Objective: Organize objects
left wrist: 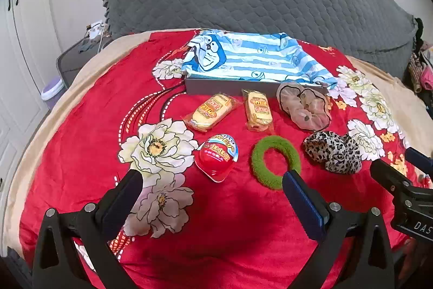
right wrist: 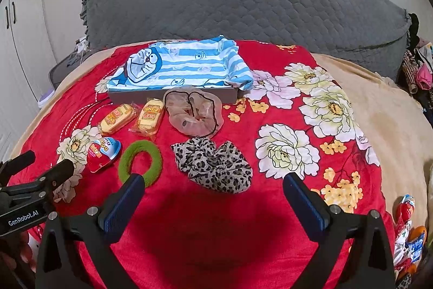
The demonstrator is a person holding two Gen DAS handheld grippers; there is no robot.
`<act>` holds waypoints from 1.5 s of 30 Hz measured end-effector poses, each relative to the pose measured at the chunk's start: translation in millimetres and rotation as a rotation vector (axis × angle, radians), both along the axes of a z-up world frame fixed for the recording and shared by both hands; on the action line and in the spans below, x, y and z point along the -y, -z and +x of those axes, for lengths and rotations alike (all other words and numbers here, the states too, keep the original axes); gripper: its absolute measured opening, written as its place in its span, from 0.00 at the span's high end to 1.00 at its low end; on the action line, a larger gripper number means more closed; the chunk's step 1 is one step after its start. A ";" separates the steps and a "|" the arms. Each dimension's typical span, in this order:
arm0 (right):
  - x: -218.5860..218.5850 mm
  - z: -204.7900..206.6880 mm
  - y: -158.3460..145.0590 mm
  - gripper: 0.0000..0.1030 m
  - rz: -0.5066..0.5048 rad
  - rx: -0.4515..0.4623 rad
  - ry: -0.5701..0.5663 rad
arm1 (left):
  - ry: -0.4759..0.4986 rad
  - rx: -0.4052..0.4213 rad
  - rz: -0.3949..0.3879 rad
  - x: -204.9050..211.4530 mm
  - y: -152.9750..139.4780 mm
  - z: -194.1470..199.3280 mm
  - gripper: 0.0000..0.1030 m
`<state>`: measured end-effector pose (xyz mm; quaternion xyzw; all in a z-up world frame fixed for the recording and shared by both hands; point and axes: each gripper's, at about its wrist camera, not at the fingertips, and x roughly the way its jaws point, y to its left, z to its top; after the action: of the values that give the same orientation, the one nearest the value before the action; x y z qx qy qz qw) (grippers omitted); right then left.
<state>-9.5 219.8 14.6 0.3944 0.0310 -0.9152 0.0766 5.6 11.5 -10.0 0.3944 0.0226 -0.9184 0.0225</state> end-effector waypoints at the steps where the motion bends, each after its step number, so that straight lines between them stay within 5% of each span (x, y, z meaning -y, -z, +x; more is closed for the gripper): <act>1: 0.2 0.3 -0.3 0.00 0.001 0.000 -0.002 | 0.000 -0.001 0.000 -0.1 -0.6 0.4 0.00; 21: -2.9 13.4 -21.5 0.00 -0.018 -0.015 -0.011 | -0.001 0.002 -0.004 5.4 -13.5 17.7 0.00; 45: -4.3 74.0 -93.3 0.00 0.040 -0.062 -0.075 | 0.011 -0.048 0.001 5.4 -85.9 74.0 0.00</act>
<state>64.5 224.1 107.9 0.3656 0.0662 -0.9228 0.1020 79.7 6.1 75.9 0.3725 0.0213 -0.9276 0.0168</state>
